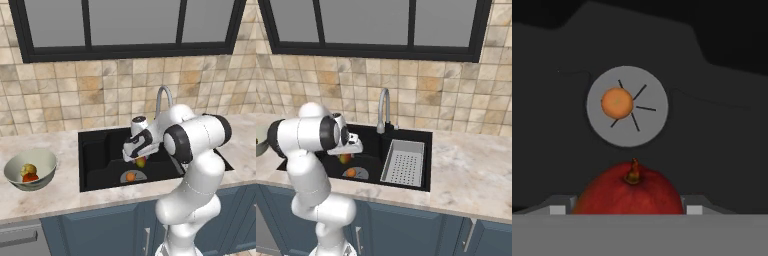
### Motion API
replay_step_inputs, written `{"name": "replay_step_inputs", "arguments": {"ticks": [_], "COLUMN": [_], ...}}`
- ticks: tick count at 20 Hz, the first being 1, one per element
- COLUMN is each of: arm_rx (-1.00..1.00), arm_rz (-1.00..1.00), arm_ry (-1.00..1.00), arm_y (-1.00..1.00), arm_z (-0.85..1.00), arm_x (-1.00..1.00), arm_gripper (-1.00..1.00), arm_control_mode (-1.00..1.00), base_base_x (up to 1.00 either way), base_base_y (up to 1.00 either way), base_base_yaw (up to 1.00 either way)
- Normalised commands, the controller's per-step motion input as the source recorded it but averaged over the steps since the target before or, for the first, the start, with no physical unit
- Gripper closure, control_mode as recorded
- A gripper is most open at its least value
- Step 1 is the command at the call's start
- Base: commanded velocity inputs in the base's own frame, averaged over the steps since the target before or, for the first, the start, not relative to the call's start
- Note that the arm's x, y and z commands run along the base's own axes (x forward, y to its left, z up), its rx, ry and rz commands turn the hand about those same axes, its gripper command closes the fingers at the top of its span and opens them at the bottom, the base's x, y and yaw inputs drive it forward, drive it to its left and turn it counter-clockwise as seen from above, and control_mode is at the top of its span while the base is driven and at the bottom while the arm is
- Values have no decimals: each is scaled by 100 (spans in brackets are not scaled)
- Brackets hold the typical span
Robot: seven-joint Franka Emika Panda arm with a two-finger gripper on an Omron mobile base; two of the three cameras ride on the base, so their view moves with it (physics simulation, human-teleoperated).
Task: There is a mixed pile of frozen fruits and vegetables on the counter. Locate all the frozen vegetables and place the items in a bowl on the counter. Take all the frozen fruits and defrost them in a running sink.
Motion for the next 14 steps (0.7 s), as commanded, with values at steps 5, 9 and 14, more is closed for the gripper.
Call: {"name": "replay_step_inputs", "arguments": {"ticks": [5, 9, 14], "arm_rx": [0, -2, -7], "arm_rz": [0, 0, 0], "arm_ry": [6, 3, 2], "arm_y": [0, 0, 0], "arm_z": [-62, -50, -53], "arm_x": [32, 40, 41], "arm_gripper": [100, 100, 100], "arm_control_mode": [-100, -100, -100], "base_base_x": [0, 0, 0], "base_base_y": [0, 0, 0], "base_base_yaw": [0, 0, 0]}}
